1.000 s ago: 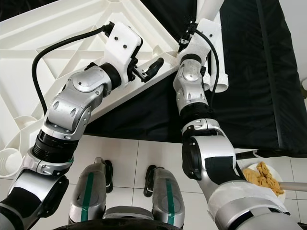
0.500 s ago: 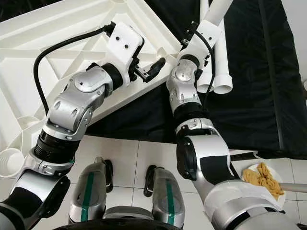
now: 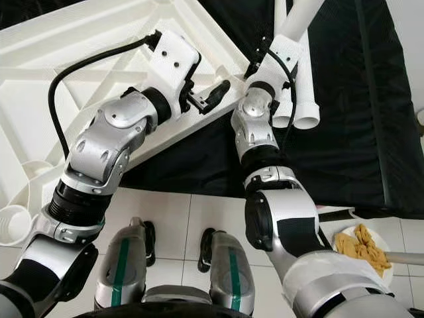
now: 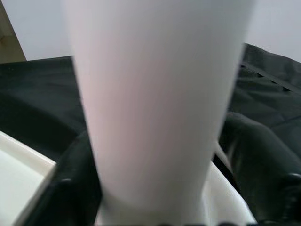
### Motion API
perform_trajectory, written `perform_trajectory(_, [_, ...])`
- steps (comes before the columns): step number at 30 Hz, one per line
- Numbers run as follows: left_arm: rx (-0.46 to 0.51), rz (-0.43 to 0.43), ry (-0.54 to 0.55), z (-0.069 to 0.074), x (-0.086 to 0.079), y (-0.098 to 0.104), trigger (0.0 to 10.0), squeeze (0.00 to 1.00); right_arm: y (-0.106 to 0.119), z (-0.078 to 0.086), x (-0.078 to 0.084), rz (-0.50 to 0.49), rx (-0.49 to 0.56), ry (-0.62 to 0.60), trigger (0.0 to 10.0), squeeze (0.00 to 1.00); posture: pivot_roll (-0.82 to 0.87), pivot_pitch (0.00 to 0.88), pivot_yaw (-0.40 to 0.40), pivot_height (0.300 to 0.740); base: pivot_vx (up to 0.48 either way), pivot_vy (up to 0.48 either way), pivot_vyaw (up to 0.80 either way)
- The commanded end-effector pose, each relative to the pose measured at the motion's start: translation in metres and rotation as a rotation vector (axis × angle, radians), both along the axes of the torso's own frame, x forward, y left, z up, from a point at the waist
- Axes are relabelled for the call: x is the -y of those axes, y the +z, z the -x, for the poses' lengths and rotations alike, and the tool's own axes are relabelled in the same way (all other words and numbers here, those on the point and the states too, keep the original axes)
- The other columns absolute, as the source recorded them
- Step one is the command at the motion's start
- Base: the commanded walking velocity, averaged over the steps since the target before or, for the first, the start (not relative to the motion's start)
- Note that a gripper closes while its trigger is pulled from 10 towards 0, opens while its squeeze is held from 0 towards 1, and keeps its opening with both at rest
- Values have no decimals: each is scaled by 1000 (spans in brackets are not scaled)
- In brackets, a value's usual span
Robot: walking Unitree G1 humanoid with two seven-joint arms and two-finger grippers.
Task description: Building children table
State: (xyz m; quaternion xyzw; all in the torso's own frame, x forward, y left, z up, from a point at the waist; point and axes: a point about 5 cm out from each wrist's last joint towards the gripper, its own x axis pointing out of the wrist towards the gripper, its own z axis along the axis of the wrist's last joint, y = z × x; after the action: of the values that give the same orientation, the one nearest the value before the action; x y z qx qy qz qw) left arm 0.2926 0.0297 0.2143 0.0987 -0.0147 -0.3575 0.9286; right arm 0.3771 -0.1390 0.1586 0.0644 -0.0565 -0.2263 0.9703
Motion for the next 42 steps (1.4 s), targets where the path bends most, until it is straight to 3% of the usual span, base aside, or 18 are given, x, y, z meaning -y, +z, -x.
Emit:
perform_trajectory(1, [-2, -3, 18, 1, 3, -5, 10000, 0, -19, 5, 5, -5, -59, 19, 10000, 1000, 118, 50, -105, 740, 0, 0, 0])
perform_trajectory(7, [-4, -4, 14, 2, 3, -5, 10000, 0, -17, 5, 5, 27, -22, 110, 10000, 1000, 116, 46, -104, 740, 0, 0, 0])
perform_trajectory(8, [-5, -3, 13, 2, 4, -5, 10000, 0, -16, 5, 5, 39, -13, 148, 10000, 361, 116, 45, -103, 740, 0, 0, 0])
perform_trajectory(9, [-5, -4, 12, 2, 4, -5, 10000, 0, -15, 5, 6, 38, 3, 194, 10000, 0, 115, 44, -103, 740, 0, 0, 0])
perform_trajectory(12, [-6, -4, 9, 3, 4, -6, 10000, 0, -14, 5, 14, 18, 30, 277, 10000, 0, 114, 41, -101, 740, 0, 0, 0])
perform_trajectory(18, [-7, -3, 8, 3, 5, -6, 10000, 0, -10, 5, 21, 62, 61, 304, 10000, 0, 114, 41, -101, 740, 0, 0, 0])
perform_trajectory(22, [-7, -2, 4, 3, 5, -5, 10000, 0, -5, 4, 36, 82, 84, 414, 10000, 0, 112, 40, -94, 740, 0, 0, 0])
perform_trajectory(32, [-10, -10, -9, 4, 5, -5, 10000, 0, -1, 3, 53, 98, 82, 630, 10000, 0, 113, 52, -84, 740, 0, 0, 0])
perform_trajectory(36, [-13, -13, -15, 5, 6, -6, 10000, 0, -1, 3, 55, 104, 79, 667, 10000, 0, 113, 55, -82, 740, 0, 0, 0])
perform_trajectory(38, [-20, -27, -45, 9, 10, -8, 10000, 0, -5, 4, 55, 103, 53, 770, 10000, 0, 117, 60, -80, 740, 0, 0, 0])
perform_trajectory(42, [-21, -33, -59, 11, 12, -9, 10000, 0, -7, 5, 55, 105, 38, 818, 10000, 0, 119, 61, -78, 740, 0, 0, 0])
